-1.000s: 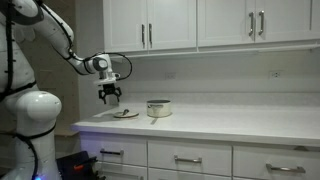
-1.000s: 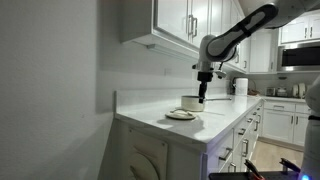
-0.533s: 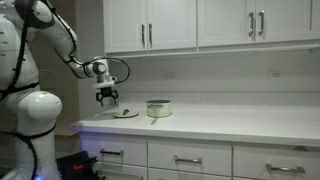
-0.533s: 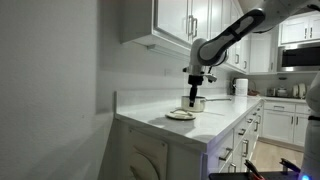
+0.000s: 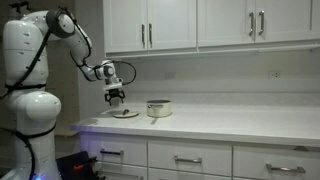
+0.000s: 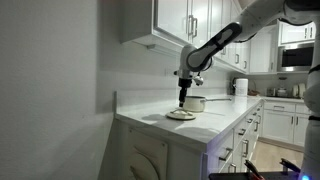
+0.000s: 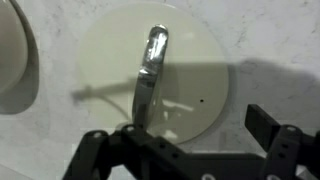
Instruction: Take the lid and put it on the pot
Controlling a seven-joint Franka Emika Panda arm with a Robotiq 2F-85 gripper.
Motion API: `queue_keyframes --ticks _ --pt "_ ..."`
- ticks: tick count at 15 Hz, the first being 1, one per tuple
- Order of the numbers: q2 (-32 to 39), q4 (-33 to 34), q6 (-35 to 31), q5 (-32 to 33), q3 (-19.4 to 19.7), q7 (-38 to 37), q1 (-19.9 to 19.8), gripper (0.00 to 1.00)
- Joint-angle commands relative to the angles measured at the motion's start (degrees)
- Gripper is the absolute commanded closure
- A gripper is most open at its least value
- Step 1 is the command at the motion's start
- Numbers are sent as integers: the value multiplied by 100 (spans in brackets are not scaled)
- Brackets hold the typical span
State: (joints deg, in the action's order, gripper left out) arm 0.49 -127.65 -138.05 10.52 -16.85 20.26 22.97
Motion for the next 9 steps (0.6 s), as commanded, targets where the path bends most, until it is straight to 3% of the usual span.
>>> queue_keyframes --ticks 1,9 --pt "715 624 -84 588 -49 -349 -173 0" --pt "1668 1448 39 1076 94 -660 -178 0"
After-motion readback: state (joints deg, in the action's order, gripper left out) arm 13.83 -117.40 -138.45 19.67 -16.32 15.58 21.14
